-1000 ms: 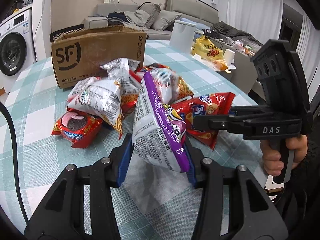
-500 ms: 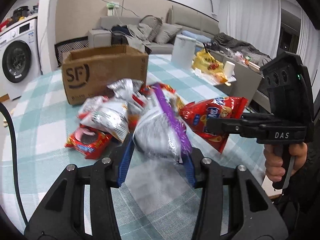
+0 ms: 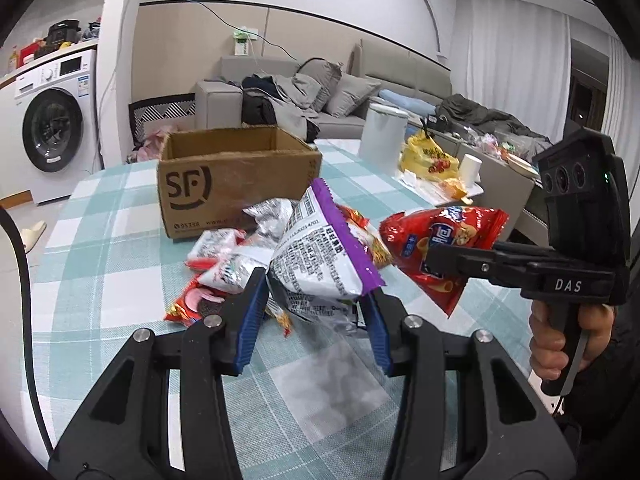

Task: Organize snacks
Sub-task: 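Lift the purple-striped bag with the left gripper while the right gripper carries the red chip bag over the box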

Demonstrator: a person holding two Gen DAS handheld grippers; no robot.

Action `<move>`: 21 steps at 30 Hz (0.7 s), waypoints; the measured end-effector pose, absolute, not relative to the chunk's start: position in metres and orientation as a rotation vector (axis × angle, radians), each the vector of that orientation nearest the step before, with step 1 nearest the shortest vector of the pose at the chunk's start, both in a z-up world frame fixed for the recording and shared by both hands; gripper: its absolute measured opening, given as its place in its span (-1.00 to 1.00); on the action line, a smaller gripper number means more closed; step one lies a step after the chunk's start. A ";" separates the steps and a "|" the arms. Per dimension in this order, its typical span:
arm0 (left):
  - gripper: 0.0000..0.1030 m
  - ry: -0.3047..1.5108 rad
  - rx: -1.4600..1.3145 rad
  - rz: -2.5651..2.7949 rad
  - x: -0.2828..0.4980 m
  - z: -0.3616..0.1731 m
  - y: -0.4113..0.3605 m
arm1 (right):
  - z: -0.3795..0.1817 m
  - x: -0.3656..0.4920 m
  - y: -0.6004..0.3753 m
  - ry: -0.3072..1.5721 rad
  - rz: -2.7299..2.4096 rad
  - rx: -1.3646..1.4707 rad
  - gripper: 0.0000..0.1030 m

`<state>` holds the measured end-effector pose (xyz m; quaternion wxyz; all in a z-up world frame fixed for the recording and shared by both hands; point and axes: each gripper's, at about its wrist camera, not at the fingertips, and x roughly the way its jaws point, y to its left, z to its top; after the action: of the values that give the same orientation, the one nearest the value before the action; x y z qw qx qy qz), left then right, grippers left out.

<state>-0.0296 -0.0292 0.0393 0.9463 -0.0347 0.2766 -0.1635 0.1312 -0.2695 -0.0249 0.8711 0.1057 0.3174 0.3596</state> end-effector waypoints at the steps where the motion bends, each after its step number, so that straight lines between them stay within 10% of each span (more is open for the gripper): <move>1: -0.16 0.554 -0.075 -0.323 -0.030 0.042 -0.027 | -0.022 0.132 -0.269 0.655 0.749 0.219 -0.25; 21: -0.16 0.447 -0.089 -0.111 0.011 0.085 0.024 | 0.023 0.163 -0.272 0.542 0.652 0.191 -0.25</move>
<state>0.0106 0.0240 0.0851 0.9726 -0.0443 0.2213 -0.0550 0.1626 -0.2717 0.0233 0.9070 0.0926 0.2627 0.3159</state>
